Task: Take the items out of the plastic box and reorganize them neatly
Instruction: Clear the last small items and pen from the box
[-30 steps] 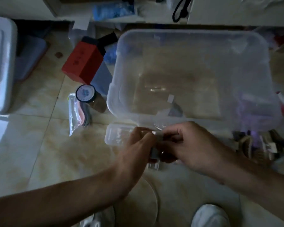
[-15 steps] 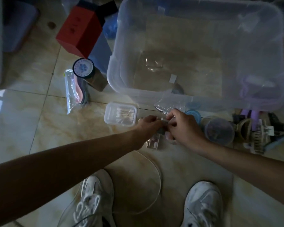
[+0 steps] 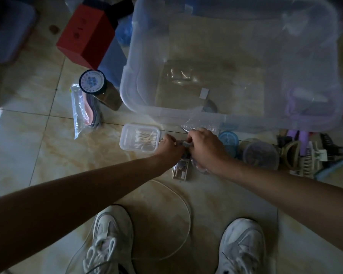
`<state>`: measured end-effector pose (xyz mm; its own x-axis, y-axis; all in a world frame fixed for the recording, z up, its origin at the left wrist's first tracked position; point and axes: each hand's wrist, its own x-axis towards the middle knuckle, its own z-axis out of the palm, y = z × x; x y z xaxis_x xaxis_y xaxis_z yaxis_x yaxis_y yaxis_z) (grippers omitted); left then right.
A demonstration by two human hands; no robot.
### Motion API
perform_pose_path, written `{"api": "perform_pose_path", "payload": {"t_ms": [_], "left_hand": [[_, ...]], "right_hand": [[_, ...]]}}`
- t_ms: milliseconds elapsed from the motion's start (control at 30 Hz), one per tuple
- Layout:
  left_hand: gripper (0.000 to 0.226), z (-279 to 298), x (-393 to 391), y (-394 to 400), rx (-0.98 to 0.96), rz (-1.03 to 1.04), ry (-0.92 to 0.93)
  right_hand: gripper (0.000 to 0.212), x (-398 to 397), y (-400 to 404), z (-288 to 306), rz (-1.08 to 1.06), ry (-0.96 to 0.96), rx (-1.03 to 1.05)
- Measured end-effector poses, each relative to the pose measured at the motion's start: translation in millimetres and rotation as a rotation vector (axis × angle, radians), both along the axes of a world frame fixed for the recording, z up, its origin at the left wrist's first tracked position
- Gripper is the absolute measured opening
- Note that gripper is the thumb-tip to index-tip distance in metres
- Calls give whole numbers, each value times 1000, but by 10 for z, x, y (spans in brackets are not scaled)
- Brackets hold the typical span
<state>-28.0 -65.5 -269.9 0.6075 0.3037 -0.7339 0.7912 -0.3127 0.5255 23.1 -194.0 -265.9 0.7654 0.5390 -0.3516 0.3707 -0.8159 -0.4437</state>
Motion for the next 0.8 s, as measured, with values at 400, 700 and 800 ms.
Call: {"api": "perform_pose_path", "payload": {"t_ms": [400, 700, 800], "left_hand": [[50, 635, -141, -216, 407, -796, 58], [9, 2046, 768, -218, 394, -627, -389], [27, 1771, 1387, -185, 483, -662, -364]], "right_hand": [[13, -43, -59, 535, 123, 30, -7], [10, 892, -44, 2423, 125, 89, 33], [20, 1425, 113, 2121, 47, 99, 19]]}}
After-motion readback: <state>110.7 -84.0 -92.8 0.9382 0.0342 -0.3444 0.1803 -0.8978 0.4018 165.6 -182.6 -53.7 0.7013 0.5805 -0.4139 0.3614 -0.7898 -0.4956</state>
